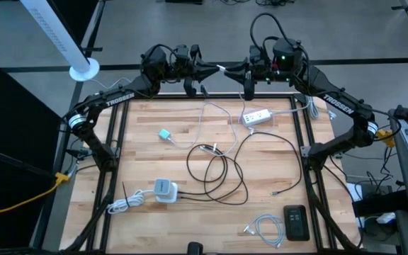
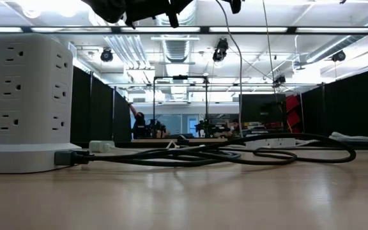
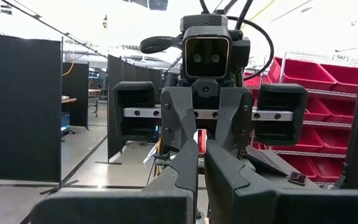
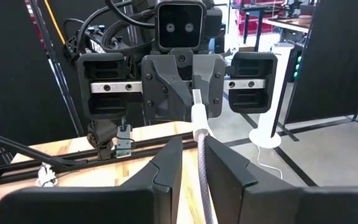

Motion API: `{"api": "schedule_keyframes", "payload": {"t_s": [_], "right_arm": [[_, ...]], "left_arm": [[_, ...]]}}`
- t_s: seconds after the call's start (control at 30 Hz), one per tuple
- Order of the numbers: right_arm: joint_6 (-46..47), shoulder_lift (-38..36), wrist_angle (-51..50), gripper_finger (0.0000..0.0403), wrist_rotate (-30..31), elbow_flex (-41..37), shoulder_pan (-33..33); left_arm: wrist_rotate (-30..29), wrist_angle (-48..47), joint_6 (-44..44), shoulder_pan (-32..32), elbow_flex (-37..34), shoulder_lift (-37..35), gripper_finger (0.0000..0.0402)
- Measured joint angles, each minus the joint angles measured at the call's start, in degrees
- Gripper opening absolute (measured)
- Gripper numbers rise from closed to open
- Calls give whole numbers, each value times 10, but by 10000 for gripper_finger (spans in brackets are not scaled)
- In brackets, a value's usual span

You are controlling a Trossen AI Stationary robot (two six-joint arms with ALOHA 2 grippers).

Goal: Plug in charger cables
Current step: Insert the purple charger cable into the top white outlet extension

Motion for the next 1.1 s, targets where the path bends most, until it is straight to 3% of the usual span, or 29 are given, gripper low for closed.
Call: {"api": "schedule_keyframes", "payload": {"t_s": [0.4,0.8,1.1], "right_arm": [[-2,0,2,4,16,0,0],[-29,0,-5,1,30,0,0],[-145,24,-263,0,99,121,0]], "left_arm": [[1,1,0,0,0,0,0],[2,-11,-4,0,0,0,8],[78,-118,-34,22,0,-1,96]]}}
